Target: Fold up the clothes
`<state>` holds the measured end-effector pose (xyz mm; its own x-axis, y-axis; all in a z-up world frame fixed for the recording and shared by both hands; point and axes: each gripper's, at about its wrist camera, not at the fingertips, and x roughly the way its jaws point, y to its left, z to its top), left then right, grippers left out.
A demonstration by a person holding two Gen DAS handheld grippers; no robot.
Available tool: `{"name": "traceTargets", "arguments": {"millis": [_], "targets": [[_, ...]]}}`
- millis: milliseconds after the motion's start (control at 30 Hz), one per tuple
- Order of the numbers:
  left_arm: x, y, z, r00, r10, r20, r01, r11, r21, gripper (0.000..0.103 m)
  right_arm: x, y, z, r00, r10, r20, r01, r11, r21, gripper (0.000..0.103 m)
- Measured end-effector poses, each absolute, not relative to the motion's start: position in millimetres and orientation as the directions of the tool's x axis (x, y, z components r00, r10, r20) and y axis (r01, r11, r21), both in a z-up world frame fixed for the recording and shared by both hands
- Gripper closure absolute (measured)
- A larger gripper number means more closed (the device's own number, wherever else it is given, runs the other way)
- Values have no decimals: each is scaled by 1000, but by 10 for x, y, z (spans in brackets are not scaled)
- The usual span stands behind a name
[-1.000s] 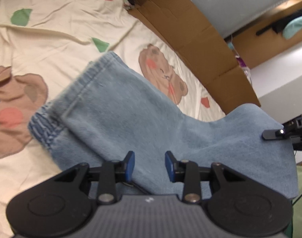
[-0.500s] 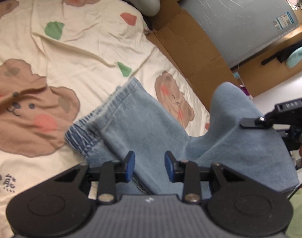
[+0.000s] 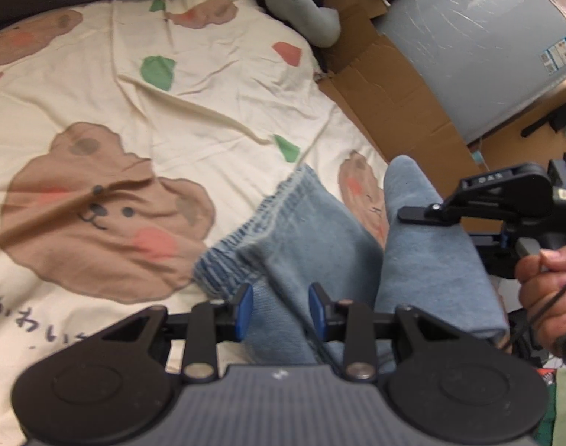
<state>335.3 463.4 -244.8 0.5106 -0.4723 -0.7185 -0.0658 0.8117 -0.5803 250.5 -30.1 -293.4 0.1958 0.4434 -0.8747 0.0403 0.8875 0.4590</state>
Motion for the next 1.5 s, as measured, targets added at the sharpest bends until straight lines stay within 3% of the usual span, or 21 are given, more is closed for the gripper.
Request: {"name": "traceTargets", "arguments": {"millis": [267,400,600,967,1400,1500], "targets": [[3335,4788,-2436,511,-420,-750,-94,840,-534,69,2551,26,-3311,159,412,-897,28,907,421,96],[3355,4861,-2412,522,-400,-753,-112,843,-526,69,2564,71,-3290,137,435,-890,22,897,442,80],[3477,4927,-2267,534,-372,-759,-120,855,-504,69,2616,14,-2902,140,511,-848,-42,859,510,74],[3935,4517,-2021,523,-415,-744,92,896,-435,67,2718,-1106,-2589,238,520,-820,-105,853,511,63],[4264,3923,-2299,405,-447,-798,304,889,-344,67,2543,-1841,-3273,284,587,-758,34,784,620,61],[4374,3866,-2364,391,-455,-800,331,880,-340,67,2477,-1906,-3481,303,560,-771,32,802,596,55]]}}
